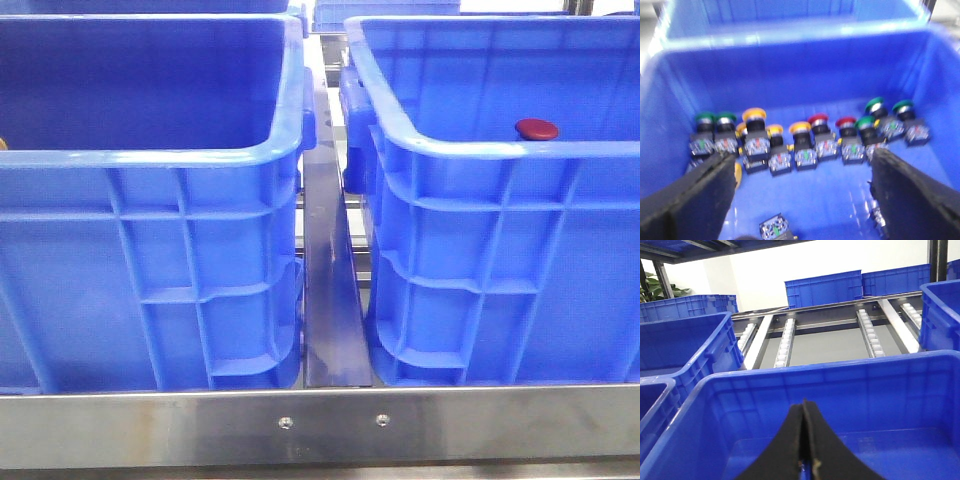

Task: Pick red and yellow buttons and place in box
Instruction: 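Move the left gripper over the button bin toward a yellow button, then grasp the yellow-capped button with the left gripper and lift it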

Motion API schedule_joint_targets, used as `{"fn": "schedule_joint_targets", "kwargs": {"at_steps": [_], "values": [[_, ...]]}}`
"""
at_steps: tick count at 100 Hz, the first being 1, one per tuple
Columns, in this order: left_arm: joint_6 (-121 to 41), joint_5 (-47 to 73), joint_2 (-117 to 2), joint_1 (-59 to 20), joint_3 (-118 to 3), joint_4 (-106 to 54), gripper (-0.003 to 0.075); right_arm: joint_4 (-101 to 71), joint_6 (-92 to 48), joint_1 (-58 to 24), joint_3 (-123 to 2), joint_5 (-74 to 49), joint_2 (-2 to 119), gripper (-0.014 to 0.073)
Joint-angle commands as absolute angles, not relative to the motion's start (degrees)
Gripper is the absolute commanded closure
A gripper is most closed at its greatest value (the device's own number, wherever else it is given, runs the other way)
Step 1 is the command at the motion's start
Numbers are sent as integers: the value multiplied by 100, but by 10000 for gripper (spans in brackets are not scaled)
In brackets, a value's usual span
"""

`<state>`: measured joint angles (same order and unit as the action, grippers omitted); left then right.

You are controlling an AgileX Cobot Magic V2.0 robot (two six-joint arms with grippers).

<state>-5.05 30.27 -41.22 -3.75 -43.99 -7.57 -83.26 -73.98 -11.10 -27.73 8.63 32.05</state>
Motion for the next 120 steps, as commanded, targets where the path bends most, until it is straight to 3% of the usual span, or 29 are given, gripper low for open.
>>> {"fn": "schedule_joint_targets", "kwargs": {"at_steps": [1,27,55,120], "values": [[-491,2598,-4707,-323,-4833,-725,185,-8259,-7443,-1071,-2921,854,3195,680],[-370,2889,-6506,201,-5882,-725,185,-8259,-7443,-1071,-2921,854,3195,680],[-370,2979,-7982,212,-6556,-535,185,-8259,-7443,-1071,-2921,854,3195,680],[-370,2517,-9271,212,-6794,-333,185,-8259,-7443,-1071,-2921,854,3195,680]]}}
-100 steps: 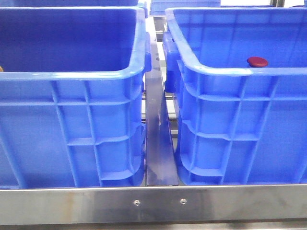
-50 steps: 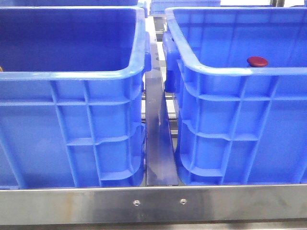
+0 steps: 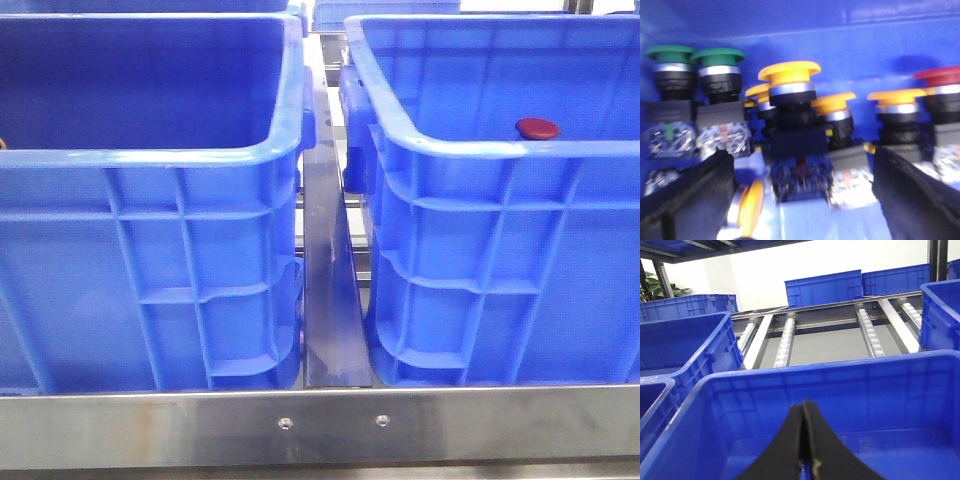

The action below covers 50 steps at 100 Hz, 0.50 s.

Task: Pick red and yellow buttons and place in box
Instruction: 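Grasp the yellow-capped button with the left gripper and lift it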

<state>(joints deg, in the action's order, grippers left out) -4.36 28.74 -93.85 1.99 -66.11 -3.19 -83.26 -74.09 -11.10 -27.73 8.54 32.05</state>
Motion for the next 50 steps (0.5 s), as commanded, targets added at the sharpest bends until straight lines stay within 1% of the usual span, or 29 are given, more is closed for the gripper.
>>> {"fn": "schedule_joint_targets", "kwargs": {"at_steps": [1,14,21,28,50], "values": [[-370,2518,-9280,212,-6794,-333,185,-8259,-7443,-1071,-2921,854,3195,680],[-370,2467,-9367,212,-6794,-333,188,-8259,-7443,-1071,-2921,854,3195,680],[-370,2427,-9367,212,-6794,-333,206,-8259,-7443,-1071,-2921,854,3195,680],[-370,2353,-9367,212,-6794,-333,245,-8259,-7443,-1071,-2921,854,3195,680],[-370,2234,-9393,212,-6794,-333,416,-8259,-7443,-1071,-2921,854,3195,680]]}}
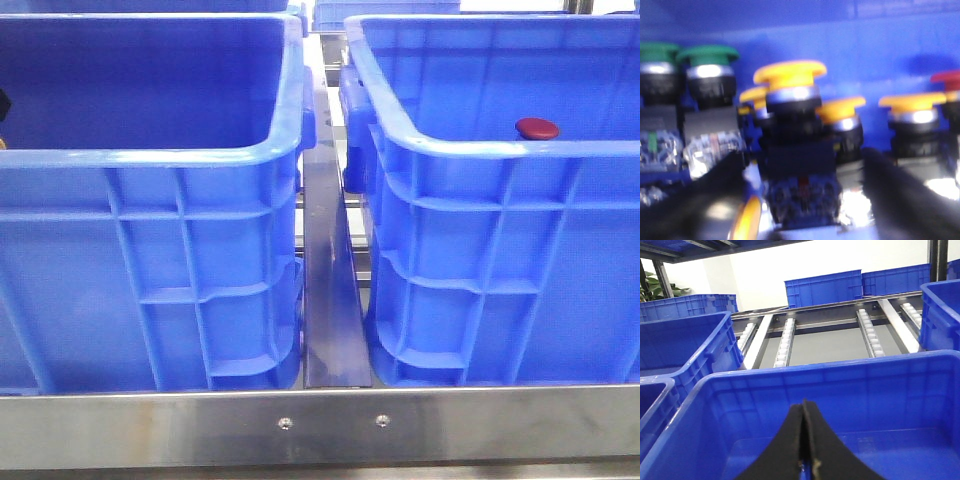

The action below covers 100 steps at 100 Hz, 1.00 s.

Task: Pick red and yellow buttons and place in box
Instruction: 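Grasp the yellow-capped button with the left gripper and lift it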

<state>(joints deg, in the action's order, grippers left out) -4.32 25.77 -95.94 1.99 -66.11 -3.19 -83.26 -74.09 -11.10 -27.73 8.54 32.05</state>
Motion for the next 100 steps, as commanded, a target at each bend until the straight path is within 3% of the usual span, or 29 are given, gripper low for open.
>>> {"fn": "schedule_joint_targets", "kwargs": {"at_steps": [1,18,32,82,100], "values": [[-370,2234,-9393,212,-6794,-333,422,-8259,-7443,-1071,-2921,854,3195,680],[-370,2234,-9395,212,-6794,-333,584,-8259,-7443,-1071,-2921,854,3195,680],[-370,2234,-9346,212,-6794,-333,664,-8259,-7443,-1071,-2921,854,3195,680],[-370,3069,-7504,201,-6659,-618,677,-8259,-7443,-1071,-2921,854,3195,680],[-370,3296,-6523,-196,-6380,-629,677,-8259,-7443,-1071,-2921,854,3195,680]]}}
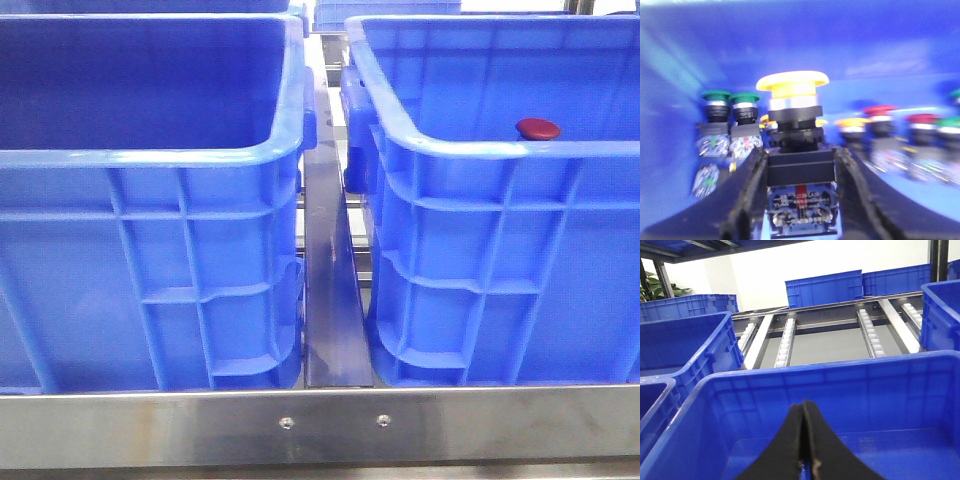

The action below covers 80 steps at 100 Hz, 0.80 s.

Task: Pick red and yellow buttons and place in box
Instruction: 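Grasp the yellow-capped button with the left gripper and lift it, then pass the yellow button from the left gripper into the right gripper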

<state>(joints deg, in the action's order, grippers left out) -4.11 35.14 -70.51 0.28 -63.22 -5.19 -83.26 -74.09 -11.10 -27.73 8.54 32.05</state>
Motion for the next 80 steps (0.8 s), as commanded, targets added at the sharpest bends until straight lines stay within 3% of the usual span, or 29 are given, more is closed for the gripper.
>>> {"fn": "schedule_joint_targets", "kwargs": {"at_steps": [1,28,61,80], "values": [[-370,3307,-6489,-221,-6382,-629,677,-8259,-7443,-1071,-2921,854,3195,680],[-370,3548,-5588,-1554,-6242,-846,677,-8259,-7443,-1071,-2921,854,3195,680],[-370,3446,-5544,-3651,-6242,-1121,677,-8259,-7443,-1071,-2921,838,3195,680],[-370,3265,-5544,-4193,-6242,-1110,677,-8259,-7443,-1071,-2921,670,3195,639]]}}
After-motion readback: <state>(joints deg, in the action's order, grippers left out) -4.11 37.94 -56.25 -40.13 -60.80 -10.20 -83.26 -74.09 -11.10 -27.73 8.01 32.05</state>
